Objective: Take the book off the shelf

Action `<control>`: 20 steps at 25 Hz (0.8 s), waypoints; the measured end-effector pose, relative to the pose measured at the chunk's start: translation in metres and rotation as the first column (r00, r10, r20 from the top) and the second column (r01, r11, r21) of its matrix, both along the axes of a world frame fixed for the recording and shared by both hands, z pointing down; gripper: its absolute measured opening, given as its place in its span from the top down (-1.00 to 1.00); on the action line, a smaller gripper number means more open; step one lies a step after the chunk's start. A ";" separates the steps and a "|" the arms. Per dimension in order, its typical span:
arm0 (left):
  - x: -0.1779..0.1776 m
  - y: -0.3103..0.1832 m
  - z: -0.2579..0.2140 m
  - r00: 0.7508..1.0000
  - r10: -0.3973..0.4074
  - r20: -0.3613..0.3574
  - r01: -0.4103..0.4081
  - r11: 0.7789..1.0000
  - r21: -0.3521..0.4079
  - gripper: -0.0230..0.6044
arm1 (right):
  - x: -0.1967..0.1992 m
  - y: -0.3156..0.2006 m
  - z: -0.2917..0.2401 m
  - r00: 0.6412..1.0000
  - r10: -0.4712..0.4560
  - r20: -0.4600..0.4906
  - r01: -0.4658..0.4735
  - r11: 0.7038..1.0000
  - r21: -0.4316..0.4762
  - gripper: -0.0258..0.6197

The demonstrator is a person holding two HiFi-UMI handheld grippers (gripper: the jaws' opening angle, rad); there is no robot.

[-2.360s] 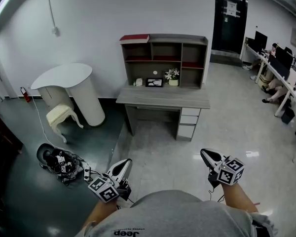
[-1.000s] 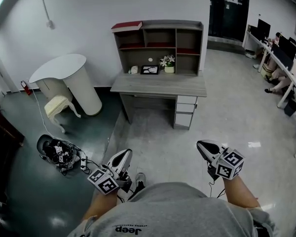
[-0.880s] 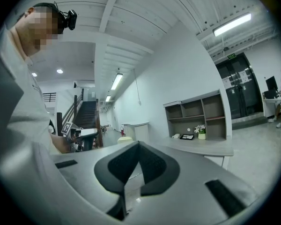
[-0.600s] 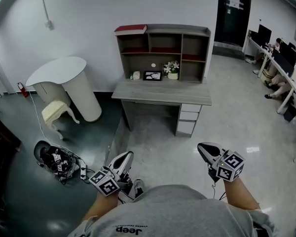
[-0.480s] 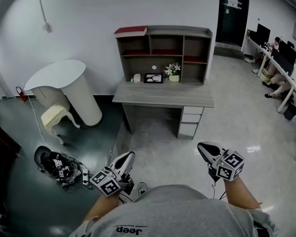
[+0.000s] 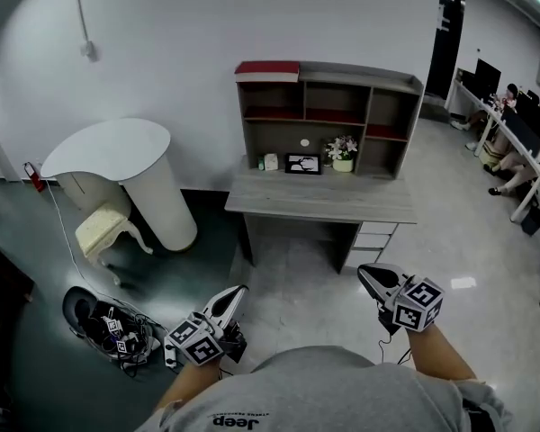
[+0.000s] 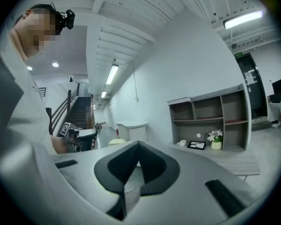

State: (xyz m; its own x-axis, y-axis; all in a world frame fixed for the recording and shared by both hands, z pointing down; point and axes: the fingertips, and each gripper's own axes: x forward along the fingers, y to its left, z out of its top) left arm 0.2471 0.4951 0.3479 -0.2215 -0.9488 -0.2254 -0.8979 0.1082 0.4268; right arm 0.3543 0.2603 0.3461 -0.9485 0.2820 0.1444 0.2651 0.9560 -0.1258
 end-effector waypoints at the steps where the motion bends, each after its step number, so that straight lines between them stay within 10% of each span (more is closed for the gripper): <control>1: -0.012 0.006 0.000 1.000 -0.001 0.000 0.001 1.000 0.003 0.88 | -0.015 0.007 -0.001 1.000 -0.009 -0.002 0.009 1.000 0.007 0.89; 20: -0.131 0.095 0.006 0.992 -0.126 0.014 0.126 0.992 -0.004 0.88 | -0.174 0.060 -0.013 0.997 -0.078 0.010 0.078 0.997 0.014 0.89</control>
State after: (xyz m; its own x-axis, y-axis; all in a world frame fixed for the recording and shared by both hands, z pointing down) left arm 0.1157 0.5901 0.3541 -0.3365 -0.9144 -0.2250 -0.8827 0.2231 0.4135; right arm 0.1805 0.3207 0.3326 -0.9251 0.3532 0.1391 0.3400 0.9340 -0.1100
